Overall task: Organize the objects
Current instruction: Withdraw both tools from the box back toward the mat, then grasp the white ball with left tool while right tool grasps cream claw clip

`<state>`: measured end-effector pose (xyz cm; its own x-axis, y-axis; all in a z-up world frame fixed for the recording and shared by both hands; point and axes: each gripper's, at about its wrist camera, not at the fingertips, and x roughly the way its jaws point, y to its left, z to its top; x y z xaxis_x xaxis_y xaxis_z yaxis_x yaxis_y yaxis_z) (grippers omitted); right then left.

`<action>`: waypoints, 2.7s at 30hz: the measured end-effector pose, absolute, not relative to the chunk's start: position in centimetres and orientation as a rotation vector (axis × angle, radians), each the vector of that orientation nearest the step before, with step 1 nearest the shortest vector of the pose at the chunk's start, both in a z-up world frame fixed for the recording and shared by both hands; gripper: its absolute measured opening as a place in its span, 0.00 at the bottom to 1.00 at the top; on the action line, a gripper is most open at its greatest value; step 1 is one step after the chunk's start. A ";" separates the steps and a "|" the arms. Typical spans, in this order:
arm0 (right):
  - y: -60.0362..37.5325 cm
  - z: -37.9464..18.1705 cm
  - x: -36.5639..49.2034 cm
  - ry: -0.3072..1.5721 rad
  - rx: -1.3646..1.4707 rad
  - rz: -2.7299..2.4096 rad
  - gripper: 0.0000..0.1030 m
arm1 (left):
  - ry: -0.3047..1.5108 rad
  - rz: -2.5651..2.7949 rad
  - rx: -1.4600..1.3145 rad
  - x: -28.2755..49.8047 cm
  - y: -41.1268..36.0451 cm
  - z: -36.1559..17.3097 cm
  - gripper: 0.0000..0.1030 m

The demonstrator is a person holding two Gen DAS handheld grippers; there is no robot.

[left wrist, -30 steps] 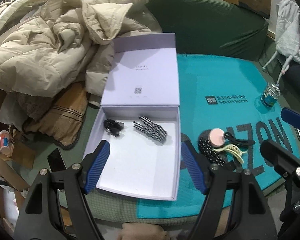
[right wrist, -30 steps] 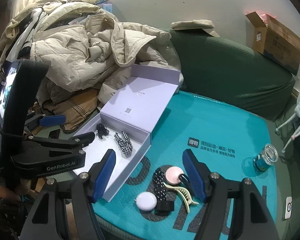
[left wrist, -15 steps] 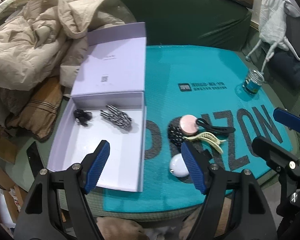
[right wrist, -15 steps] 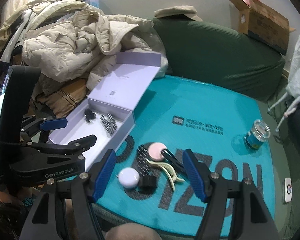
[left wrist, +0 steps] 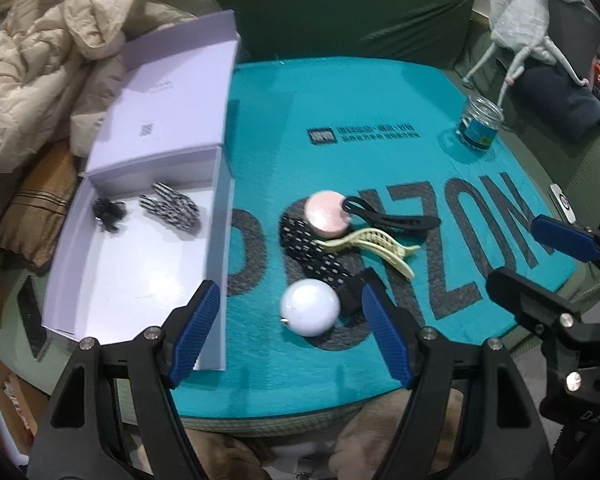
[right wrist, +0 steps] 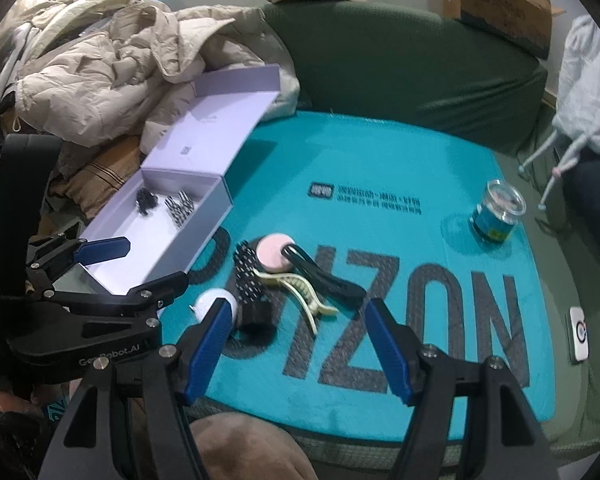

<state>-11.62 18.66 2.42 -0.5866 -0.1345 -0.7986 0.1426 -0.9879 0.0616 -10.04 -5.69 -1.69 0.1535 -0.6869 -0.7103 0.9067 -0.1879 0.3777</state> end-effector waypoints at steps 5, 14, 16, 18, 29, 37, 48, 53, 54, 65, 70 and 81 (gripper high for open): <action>19.6 0.8 -11.6 -0.021 1.391 -2.650 0.68 | 0.324 -1.474 1.013 -10.5 -6.0 -3.4 0.71; 20.6 -2.8 -12.0 -0.073 1.484 -2.583 0.68 | 0.399 -1.442 1.065 -10.3 -7.1 -6.9 0.71; 20.7 -3.7 -12.0 -0.076 1.499 -2.566 0.68 | 0.412 -1.435 1.075 -10.2 -7.3 -7.4 0.71; 20.7 -4.4 -12.2 -0.081 1.511 -2.551 0.68 | 0.430 -1.427 1.076 -10.1 -7.5 -8.0 0.71; 20.7 -7.3 -13.8 -0.085 1.542 -2.488 0.68 | 0.434 -1.392 1.059 -9.5 -8.3 -9.1 0.71; 20.3 -8.6 -15.3 -0.058 1.517 -2.467 0.68 | 0.458 -1.344 1.063 -8.7 -9.8 -10.1 0.71; 20.4 -10.3 -17.7 -0.018 1.491 -2.469 0.68 | 0.474 -1.320 1.037 -7.9 -11.6 -10.6 0.71; 20.3 -10.6 -18.3 -0.019 1.465 -2.458 0.67 | 0.490 -1.316 1.025 -7.6 -11.9 -10.7 0.70; 20.3 -10.7 -18.4 -0.015 1.465 -2.456 0.66 | 0.489 -1.313 1.028 -7.6 -12.0 -10.8 0.70; 20.1 -10.7 -18.0 0.010 1.445 -2.457 0.34 | 0.499 -1.340 0.989 -7.8 -11.4 -10.6 0.64; 20.5 -10.7 -17.3 -0.002 1.460 -2.466 0.34 | 0.503 -1.351 0.990 -8.3 -10.9 -10.6 0.54; 21.7 -10.5 -14.6 -0.021 1.511 -2.508 0.34 | 0.529 -1.401 0.994 -9.6 -10.0 -11.3 0.48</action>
